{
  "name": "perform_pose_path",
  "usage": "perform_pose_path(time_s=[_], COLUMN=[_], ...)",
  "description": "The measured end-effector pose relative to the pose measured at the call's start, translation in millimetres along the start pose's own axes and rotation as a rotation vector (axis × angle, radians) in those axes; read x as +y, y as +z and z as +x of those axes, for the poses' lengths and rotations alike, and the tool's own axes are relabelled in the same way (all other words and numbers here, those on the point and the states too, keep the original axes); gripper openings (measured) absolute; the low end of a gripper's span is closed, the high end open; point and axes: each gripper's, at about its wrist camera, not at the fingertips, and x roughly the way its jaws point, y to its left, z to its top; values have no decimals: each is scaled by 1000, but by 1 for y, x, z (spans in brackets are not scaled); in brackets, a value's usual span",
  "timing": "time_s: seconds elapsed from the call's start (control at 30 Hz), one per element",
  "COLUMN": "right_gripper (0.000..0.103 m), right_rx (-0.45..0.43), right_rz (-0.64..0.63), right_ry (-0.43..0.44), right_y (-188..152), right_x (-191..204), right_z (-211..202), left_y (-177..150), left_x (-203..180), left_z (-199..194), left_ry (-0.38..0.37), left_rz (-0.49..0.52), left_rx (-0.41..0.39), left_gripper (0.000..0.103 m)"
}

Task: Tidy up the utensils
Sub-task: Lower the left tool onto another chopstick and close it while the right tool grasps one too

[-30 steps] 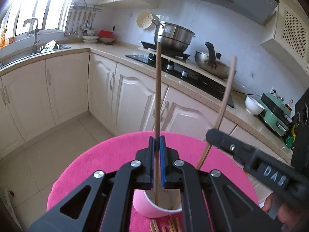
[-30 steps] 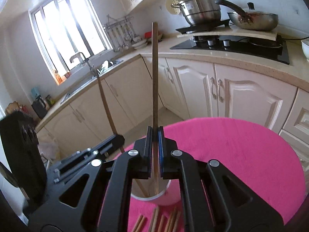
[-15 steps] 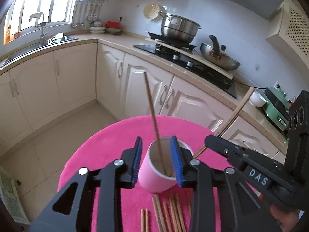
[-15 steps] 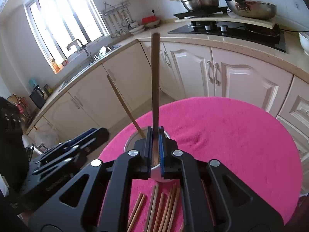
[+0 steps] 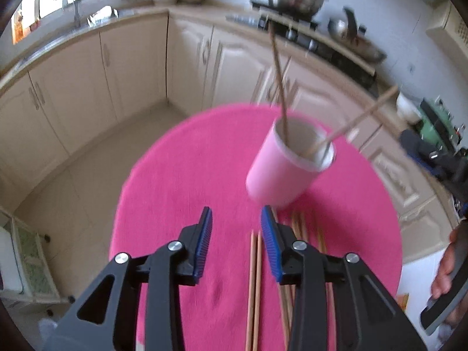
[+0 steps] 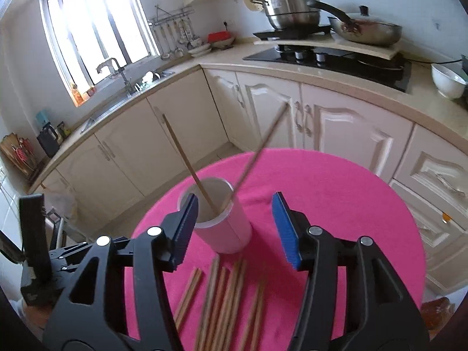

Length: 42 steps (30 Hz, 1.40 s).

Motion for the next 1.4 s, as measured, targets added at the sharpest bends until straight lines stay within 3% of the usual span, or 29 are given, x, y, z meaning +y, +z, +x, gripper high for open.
perform_pose_path(time_s=[0.17,0.3,0.43,0.5,0.97,1.1,1.17,1.33,1.4], right_gripper=[53,52,40,36,34,31,30,28,18], right_rx=[171,313,405,434,534,556,573,644,656], right_rz=[20,45,62,66,87,55,24,-77,-69], right_ry=[-61,-91,-79,-72,-84,-109,-126,-194,-210], right_y=[-47,-84,-107,-113,-123,-122,-120,-116,-113], right_x=[-18,-28,-30,-28,-29,-23,-18,3,3], right_z=[13,29,41,47,72,78,81,97,101], left_y=[-34,-56,-65,-69,-65,-65,-62,-52,-49], left_x=[-4,-10,-8,-9,-29,-45,-46,-37,-31], left_z=[33,50,56,58,73,80,83,84,84], left_ry=[14,35,25,20,67,108,111,115,106], left_rz=[54,115,116,126,225,284,263,207,177], left_rx=[155,223,262,281,355,365,374,385,389], left_gripper=[34,34,34,34,34,34,34,15,10])
